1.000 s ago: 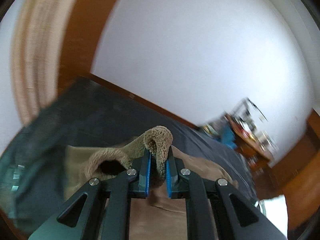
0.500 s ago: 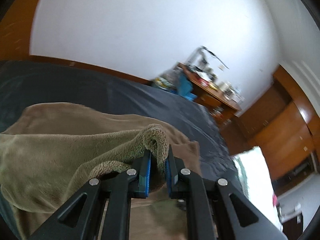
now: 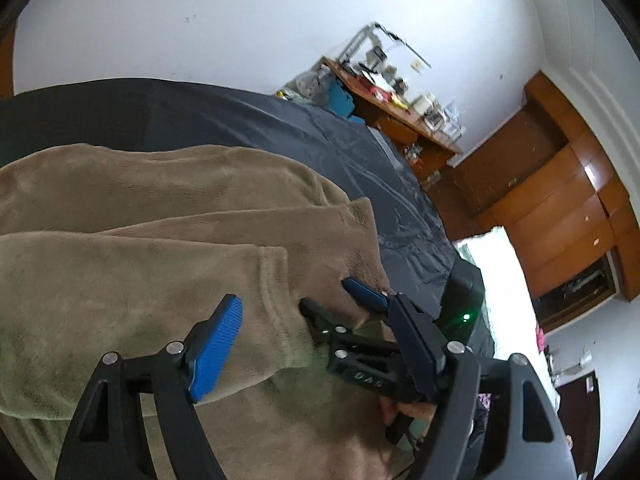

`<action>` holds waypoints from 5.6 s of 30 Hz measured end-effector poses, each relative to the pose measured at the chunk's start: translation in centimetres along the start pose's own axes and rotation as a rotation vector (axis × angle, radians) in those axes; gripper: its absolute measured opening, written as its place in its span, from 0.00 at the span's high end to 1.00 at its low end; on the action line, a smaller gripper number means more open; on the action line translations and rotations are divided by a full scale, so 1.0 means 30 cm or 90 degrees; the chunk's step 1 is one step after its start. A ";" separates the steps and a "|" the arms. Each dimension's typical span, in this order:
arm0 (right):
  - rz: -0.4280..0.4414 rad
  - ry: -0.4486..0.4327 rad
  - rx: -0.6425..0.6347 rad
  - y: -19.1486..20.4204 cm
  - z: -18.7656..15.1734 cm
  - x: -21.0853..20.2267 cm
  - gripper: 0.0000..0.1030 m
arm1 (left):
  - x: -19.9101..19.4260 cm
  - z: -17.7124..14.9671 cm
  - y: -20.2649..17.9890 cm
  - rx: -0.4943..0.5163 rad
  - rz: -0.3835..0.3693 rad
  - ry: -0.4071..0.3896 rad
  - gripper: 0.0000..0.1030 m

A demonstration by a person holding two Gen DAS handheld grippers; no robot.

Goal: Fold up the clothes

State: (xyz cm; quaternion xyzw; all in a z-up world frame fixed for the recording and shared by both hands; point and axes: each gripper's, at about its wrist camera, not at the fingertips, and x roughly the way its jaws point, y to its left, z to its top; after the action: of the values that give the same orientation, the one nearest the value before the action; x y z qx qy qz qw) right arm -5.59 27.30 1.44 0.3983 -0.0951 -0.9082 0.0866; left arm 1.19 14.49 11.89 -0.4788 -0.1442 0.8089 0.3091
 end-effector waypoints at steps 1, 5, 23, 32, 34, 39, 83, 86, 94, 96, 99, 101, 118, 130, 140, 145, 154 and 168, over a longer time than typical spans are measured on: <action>0.005 -0.003 0.003 -0.003 -0.001 -0.004 0.22 | -0.022 -0.006 0.018 -0.007 0.000 -0.008 0.22; 0.029 -0.019 0.022 -0.021 -0.002 -0.021 0.22 | -0.105 -0.037 0.127 -0.049 0.018 -0.052 0.22; 0.068 -0.019 0.062 -0.065 0.000 -0.019 0.22 | -0.512 -0.201 0.837 -0.346 0.191 -0.301 0.22; 0.091 -0.020 0.083 -0.092 0.000 -0.020 0.22 | -0.415 -0.231 0.926 -0.362 0.133 -0.284 0.22; 0.095 -0.021 0.087 -0.096 0.001 -0.019 0.22 | -0.408 -0.249 0.954 -0.380 0.122 -0.284 0.22; 0.101 -0.022 0.091 -0.094 0.000 -0.021 0.22 | -0.395 -0.262 0.984 -0.386 0.099 -0.290 0.22; 0.111 -0.023 0.100 -0.102 0.004 -0.013 0.22 | -0.377 -0.379 0.855 -0.187 0.251 -0.170 0.58; 0.112 -0.024 0.101 -0.102 0.004 -0.015 0.22 | -0.389 -0.372 0.868 -0.199 0.225 -0.174 0.40; 0.123 -0.030 0.109 -0.113 0.003 -0.021 0.22 | -0.439 -0.267 0.962 -0.277 0.156 -0.201 0.24; 0.121 -0.030 0.108 -0.113 0.002 -0.023 0.22 | -0.425 -0.225 0.980 -0.280 0.151 -0.189 0.24; 0.088 -0.024 0.084 -0.077 0.006 -0.034 0.22 | -0.396 -0.177 0.997 -0.274 0.157 -0.166 0.24; 0.076 -0.019 0.063 -0.039 0.014 -0.043 0.22 | -0.381 -0.163 1.008 -0.272 0.153 -0.156 0.24; 0.042 0.052 -0.069 0.176 0.109 0.112 0.73 | -0.277 -0.089 1.087 -0.274 0.106 -0.111 0.77; -0.012 -0.110 -0.071 0.207 0.216 -0.028 0.84 | -0.347 -0.025 0.965 -0.201 0.152 -0.219 0.85; -0.029 0.014 -0.054 0.143 0.174 0.142 0.82 | -0.250 -0.022 0.997 -0.207 0.287 -0.159 0.59; -0.038 0.010 -0.059 0.139 0.170 0.118 0.77 | -0.277 -0.028 0.987 -0.190 0.332 -0.169 0.48; -0.037 -0.051 -0.071 0.165 0.153 -0.008 0.36 | -0.407 -0.058 0.909 -0.177 0.327 -0.233 0.40; 0.035 0.039 -0.195 0.331 0.057 0.054 0.36 | -0.166 -0.131 0.768 -0.061 0.267 -0.107 0.30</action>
State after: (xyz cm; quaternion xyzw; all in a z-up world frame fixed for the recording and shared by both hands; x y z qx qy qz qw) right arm -7.13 17.49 3.85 0.4050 0.0365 -0.8969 0.1741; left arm -2.01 -6.61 1.14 -0.4433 -0.1052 0.8848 0.0982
